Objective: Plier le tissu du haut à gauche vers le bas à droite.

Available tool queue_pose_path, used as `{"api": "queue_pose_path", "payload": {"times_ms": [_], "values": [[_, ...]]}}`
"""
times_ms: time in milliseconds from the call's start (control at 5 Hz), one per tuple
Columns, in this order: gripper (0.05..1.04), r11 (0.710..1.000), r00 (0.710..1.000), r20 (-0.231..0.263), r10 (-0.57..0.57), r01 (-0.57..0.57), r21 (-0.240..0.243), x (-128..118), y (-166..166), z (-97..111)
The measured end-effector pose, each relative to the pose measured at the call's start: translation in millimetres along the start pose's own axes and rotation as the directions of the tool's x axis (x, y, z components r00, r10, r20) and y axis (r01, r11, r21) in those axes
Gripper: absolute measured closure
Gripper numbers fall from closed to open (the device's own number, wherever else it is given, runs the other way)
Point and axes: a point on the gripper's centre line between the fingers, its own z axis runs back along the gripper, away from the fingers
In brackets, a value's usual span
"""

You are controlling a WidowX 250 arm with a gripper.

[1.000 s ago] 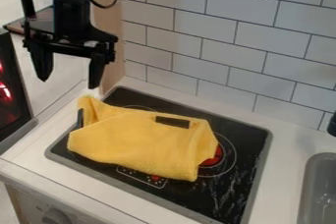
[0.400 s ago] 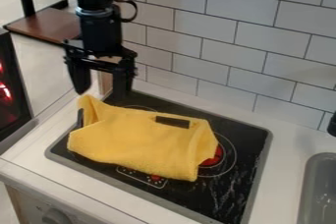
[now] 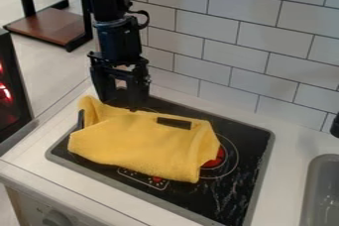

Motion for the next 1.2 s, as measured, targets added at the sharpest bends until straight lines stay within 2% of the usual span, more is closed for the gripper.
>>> {"api": "queue_pose_path", "payload": {"times_ms": [200, 600, 800, 1000, 1200], "values": [[0.084, 0.996, 0.995, -0.050, -0.088, 0.088, -0.007, 5, -16, -14], [0.084, 0.990, 0.985, -0.096, -0.142, 0.140, -0.024, 16, -18, -32], [0.084, 0.990, 0.985, -0.102, -0.139, 0.137, -0.023, 15, -18, -33], [0.143, 0.991, 0.986, -0.101, -0.133, 0.131, -0.021, 15, -17, -33], [0.453, 0.993, 0.988, -0.097, -0.116, 0.115, -0.019, 16, -16, -35]]}}
